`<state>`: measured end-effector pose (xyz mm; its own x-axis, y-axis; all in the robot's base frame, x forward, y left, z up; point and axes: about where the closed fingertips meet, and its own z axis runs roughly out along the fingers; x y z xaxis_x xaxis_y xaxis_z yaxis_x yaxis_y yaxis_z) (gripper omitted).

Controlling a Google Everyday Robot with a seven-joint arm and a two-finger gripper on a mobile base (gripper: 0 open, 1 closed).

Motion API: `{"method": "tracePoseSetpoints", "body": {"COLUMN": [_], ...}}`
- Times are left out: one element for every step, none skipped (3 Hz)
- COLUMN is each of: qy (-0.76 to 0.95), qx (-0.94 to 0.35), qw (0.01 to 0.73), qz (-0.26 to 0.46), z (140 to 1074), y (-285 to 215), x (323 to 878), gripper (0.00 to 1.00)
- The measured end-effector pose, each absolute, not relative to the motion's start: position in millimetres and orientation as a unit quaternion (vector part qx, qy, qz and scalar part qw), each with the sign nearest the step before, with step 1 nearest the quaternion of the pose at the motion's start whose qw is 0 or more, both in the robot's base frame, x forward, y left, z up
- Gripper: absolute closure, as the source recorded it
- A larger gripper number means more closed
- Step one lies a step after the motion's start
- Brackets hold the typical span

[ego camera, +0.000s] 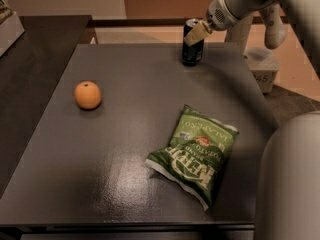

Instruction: Move pepsi can near orange

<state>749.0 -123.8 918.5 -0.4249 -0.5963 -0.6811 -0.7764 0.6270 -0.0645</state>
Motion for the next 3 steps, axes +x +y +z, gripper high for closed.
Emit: {"method": "tracePoseSetpoints", "body": {"qy": [0.815,0.79,0.76], "qx": [-0.44,-0.477,-0.519], "qw": [0.345,0.342,0.334], "qz": [0.152,0.18,0.202], "z": [932,942,947], "y": [-102,-66,-25], "x": [725,696,668], "gripper": [1.0,1.0,1.0]}}
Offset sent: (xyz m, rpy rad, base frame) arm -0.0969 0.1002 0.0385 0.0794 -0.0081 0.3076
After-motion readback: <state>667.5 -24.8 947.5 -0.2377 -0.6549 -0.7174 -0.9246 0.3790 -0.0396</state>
